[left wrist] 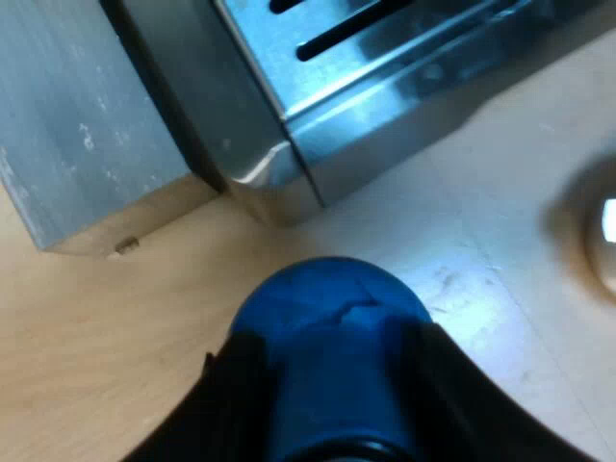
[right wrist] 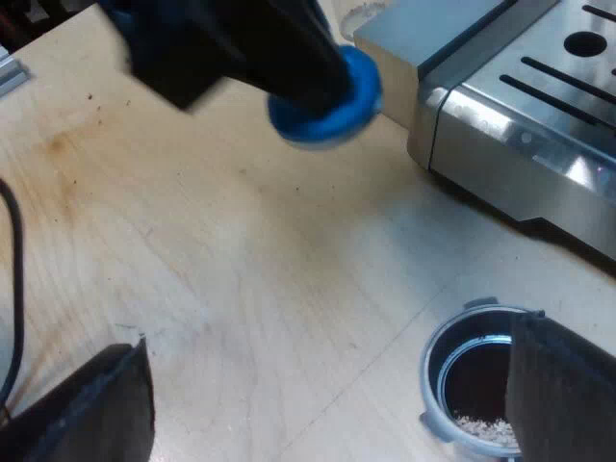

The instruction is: Grind coffee beans and then tamp

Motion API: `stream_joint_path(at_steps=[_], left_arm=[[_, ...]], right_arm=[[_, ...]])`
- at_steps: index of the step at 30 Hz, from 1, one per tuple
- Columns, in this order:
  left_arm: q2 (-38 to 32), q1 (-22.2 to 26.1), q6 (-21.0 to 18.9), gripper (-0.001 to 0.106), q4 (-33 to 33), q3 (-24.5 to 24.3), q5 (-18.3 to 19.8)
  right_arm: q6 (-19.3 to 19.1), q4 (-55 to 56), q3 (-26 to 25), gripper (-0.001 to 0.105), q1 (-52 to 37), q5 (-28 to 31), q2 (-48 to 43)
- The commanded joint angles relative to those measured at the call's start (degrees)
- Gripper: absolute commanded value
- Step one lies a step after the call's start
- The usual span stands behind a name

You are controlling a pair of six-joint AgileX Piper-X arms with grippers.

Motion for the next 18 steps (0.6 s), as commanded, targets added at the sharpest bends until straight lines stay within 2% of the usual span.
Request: stream_joint_path(at_steps=[1, 10, 14, 18], left_arm=[[-3.4, -0.4, 0.3, 0.000, 1.6, -0.5, 0.0], [-13.2, -0.4, 0.3, 0.000, 6.2, -0.5, 0.5], [-16.4, -0.5, 0.2, 0.000, 6.2, -0.5, 3.5], [-18.0, -4.3, -0.8, 0.000, 6.2, -0.5, 4.2]], right_arm=[[-0.6, -0.2, -0.5, 0.076, -0.1, 0.0, -0.1], [-1.0, 0.8, -0.5, 0.076, -0.1, 0.0, -1.4], [-3.9, 2.9, -0.5, 0.076, -0.1, 0.0, -3.6], [-4.1, 6.9, -0.3, 0.076, -0.1, 0.0, -5.7]])
